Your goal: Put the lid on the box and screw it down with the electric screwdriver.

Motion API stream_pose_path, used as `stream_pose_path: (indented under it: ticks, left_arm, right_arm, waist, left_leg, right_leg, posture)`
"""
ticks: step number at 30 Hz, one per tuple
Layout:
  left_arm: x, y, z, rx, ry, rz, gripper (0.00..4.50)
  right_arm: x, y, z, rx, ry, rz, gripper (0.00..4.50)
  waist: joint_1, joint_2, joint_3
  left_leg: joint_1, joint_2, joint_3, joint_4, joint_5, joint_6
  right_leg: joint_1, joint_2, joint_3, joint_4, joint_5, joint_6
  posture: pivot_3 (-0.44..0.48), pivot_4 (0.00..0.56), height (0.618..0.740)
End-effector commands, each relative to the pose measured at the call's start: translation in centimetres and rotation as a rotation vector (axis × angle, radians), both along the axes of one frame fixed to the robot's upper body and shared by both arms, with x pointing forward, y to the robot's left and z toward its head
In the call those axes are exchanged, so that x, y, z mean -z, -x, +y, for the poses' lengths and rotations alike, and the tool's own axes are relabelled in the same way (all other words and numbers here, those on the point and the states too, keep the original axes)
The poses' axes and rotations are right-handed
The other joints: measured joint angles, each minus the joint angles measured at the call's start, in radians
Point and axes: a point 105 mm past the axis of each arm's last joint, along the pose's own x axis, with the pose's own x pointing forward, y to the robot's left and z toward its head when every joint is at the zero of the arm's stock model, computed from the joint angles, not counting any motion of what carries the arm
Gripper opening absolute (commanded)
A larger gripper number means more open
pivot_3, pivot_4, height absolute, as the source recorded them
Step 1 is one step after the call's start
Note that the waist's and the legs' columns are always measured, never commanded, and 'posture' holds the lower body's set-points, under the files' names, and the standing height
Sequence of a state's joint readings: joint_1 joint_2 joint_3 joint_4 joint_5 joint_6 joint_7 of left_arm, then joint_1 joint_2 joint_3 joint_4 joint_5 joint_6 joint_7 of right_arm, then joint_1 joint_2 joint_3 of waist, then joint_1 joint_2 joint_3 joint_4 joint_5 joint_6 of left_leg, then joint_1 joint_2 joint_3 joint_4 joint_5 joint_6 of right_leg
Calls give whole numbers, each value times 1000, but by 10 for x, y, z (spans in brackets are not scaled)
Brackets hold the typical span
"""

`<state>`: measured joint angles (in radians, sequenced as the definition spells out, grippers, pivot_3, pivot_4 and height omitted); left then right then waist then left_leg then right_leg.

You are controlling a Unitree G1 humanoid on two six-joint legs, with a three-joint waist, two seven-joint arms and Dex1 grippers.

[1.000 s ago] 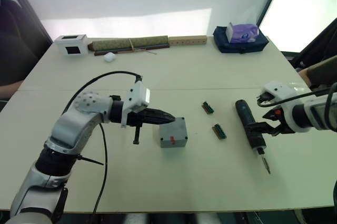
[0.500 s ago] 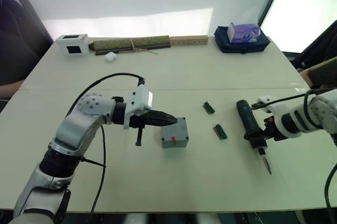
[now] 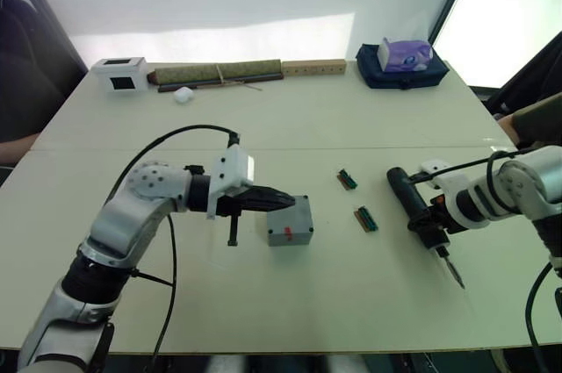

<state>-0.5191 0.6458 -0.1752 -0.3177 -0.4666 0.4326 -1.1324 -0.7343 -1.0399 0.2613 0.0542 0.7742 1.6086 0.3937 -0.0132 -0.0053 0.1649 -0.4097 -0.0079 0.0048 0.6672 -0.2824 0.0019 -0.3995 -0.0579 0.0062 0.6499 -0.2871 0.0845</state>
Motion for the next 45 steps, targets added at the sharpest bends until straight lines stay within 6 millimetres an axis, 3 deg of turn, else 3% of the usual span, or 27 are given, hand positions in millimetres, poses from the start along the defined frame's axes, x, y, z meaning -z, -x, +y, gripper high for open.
stream_pose_path:
  ticks: [1, 2, 4, 7, 9, 11, 14, 17, 24, 28, 33, 45]
  left_arm:
    - [-11, 2, 2, -5, 13, -44, 0]
    - [-10, 1, 3, -13, 12, -44, 0]
    - [-10, -2, 4, -28, 12, -38, 0]
    - [-6, -5, 5, -43, 1, -30, 0]
    - [-5, -6, 7, -46, -2, -23, 0]
    - [-2, -8, 8, -47, -12, -12, 0]
    - [3, -9, 10, -43, -31, 5, 0]
    - [9, -10, 11, -41, -49, 26, 0]
    - [28, -19, 5, -64, -70, 68, 0]
    - [51, -27, -1, -87, -120, 101, 0]
    - [68, -37, -2, -146, -148, 120, 0]
    - [73, -35, -3, -135, -153, 135, 0]
  right_arm:
    - [-12, -3, 9, -22, -60, -33, 1873]
    - [-19, -5, 10, -31, -66, -56, 1873]
    - [-58, -13, 26, -102, -110, -213, 1873]
    - [-108, -23, 60, -250, -235, -499, 1873]
    - [-127, -21, 79, -321, -312, -636, 1873]
    - [-153, -20, 102, -395, -381, -893, 1873]
    - [-167, -13, 119, -429, -440, -1093, 1873]
    - [-166, -12, 132, -456, -430, -1199, 1873]
    - [-174, 1, 158, -493, -696, -1398, 1873]
    - [-149, 5, 174, -555, -749, -1385, 1873]
    - [-131, 7, 186, -597, -757, -1367, 1873]
    - [-104, 5, 192, -596, -656, -1407, 1873]
  waist:
    - [0, 0, 0]
    - [-1, 0, 0]
    - [-1, 1, 1]
    - [-5, 5, 3]
    - [-2, 5, 3]
    - [1, 3, 3]
    - [5, 2, 3]
    - [6, 2, 3]
    - [-1, 2, 3]
    - [1, 2, 3]
    - [1, 2, 3]
    - [0, 2, 3]
  left_leg:
    - [0, 0, 0, 0, 0, 0]
    - [0, 0, 0, 0, 0, 0]
    - [0, 0, 0, 0, 0, 0]
    - [-2, 0, 2, 0, 0, 0]
    - [-2, 1, 3, -1, 0, 0]
    - [-2, 3, 2, -1, 0, 0]
    - [-2, 4, 1, -2, 0, 0]
    - [-3, 2, 2, 0, 0, 0]
    - [-3, 0, 4, 1, 0, 0]
    - [-2, 1, 4, 0, 0, 0]
    - [-1, 0, 6, 1, 0, 0]
    - [1, 1, 6, 1, 1, -1]
  right_leg:
    - [0, 0, 0, 0, 0, 0]
    - [0, 0, 0, 0, 0, 0]
    - [0, 0, 0, 0, 0, 0]
    - [-4, 0, 2, 2, 0, 0]
    - [-5, 3, 4, 3, 0, 0]
    - [-5, 6, 4, 3, 0, 0]
    - [-5, 8, 5, 3, 0, 0]
    - [-5, 6, 5, 3, 0, 0]
    - [-6, 2, 6, 3, 1, 2]
    - [-6, 3, 6, 3, 1, 2]
    - [-5, 5, 7, 4, 1, 2]
    - [-4, 6, 9, 7, 1, 2]
  posture:
    - [0, 150, 740]
    - [0, 150, 740]
    - [0, 150, 740]
    - [0, 150, 740]
    - [0, 150, 740]
    - [0, 150, 740]
    - [0, 150, 740]
    - [0, 150, 740]
    - [0, 150, 740]
    - [0, 150, 740]
    - [0, 150, 740]
    - [0, 150, 740]
